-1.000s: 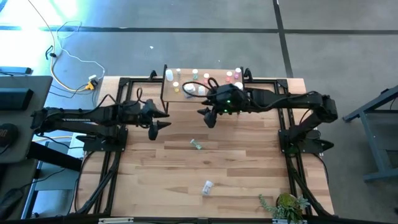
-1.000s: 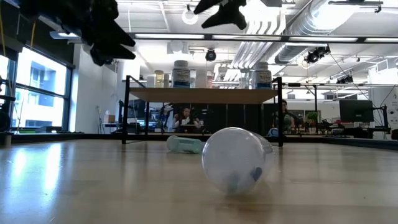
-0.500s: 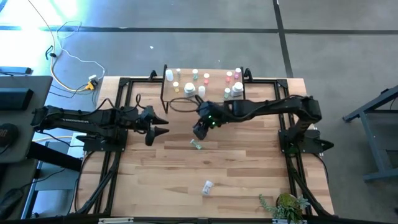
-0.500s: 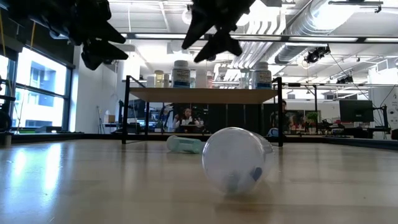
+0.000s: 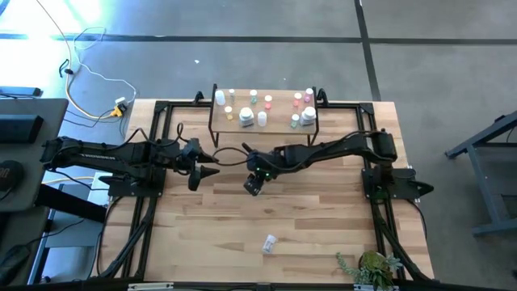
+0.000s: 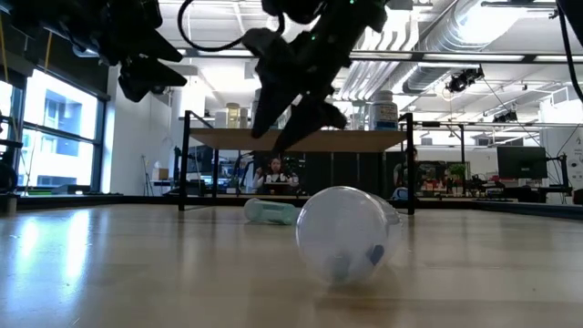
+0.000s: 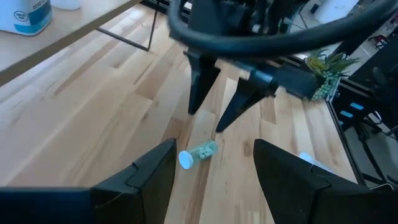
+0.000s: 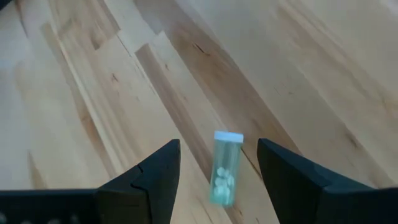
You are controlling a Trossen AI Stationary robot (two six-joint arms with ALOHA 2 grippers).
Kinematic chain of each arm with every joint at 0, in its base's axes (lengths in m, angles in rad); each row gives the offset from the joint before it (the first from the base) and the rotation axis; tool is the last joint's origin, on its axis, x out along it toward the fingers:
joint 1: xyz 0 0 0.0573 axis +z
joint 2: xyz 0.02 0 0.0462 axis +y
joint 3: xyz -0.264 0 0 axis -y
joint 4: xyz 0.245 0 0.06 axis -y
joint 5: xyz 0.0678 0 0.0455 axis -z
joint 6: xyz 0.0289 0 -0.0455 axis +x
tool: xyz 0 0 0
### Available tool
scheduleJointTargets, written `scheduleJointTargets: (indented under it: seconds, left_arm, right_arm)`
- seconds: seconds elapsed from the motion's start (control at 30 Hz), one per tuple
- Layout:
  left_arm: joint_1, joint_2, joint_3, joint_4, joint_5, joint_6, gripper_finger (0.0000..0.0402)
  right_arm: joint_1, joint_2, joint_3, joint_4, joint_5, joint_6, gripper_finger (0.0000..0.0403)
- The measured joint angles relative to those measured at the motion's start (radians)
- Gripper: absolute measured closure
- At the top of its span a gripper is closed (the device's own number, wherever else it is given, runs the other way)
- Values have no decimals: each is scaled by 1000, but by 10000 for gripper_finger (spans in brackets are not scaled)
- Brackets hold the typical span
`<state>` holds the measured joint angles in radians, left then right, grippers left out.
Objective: Pick and place medicine bottles onto shelf by color
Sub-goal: Put the blue pill bottle on the shelf
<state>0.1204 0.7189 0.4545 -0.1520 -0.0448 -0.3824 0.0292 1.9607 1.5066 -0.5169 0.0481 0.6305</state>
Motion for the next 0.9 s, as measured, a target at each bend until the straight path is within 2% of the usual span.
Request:
scheduleJointTargets:
  seconds: [0.13, 0.5, 0.9]
  left_arm:
    - [0, 0, 0, -30, -1, 9, 198]
    - [1, 1, 0, -307, -76, -1, 198]
    - [1, 1, 0, -350, -82, -8, 198]
  right_arm:
    - [0, 39, 0, 50, 0, 0, 198]
    - [8, 115, 0, 80, 0, 43, 198]
    - [13, 135, -1, 80, 6, 50, 198]
